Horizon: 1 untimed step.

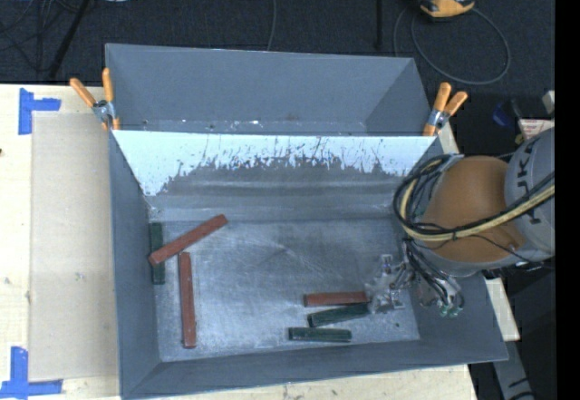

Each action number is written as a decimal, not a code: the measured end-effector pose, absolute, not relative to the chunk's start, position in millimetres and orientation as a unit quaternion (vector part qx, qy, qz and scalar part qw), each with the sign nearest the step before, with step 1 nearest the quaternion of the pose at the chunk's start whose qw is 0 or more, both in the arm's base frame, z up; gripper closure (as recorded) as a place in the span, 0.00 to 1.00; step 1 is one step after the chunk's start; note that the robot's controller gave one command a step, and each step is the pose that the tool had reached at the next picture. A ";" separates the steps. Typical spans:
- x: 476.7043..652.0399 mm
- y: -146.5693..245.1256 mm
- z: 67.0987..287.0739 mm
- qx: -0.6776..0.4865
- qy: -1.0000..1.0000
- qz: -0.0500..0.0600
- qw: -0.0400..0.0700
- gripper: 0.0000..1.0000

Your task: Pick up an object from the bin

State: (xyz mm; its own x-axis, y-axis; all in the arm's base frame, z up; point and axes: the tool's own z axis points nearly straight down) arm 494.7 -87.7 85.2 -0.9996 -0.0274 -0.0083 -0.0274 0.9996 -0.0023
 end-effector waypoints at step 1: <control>491.9 -87.4 83.8 -0.015 1.000 0.000 -0.001 0.00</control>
Offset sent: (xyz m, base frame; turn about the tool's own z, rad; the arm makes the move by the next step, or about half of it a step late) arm 0.0000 0.0000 0.0000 0.0000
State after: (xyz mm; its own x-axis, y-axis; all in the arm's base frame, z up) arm 491.9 -87.4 83.8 -0.9996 -0.0293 0.0025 -0.0293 0.9996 -0.0008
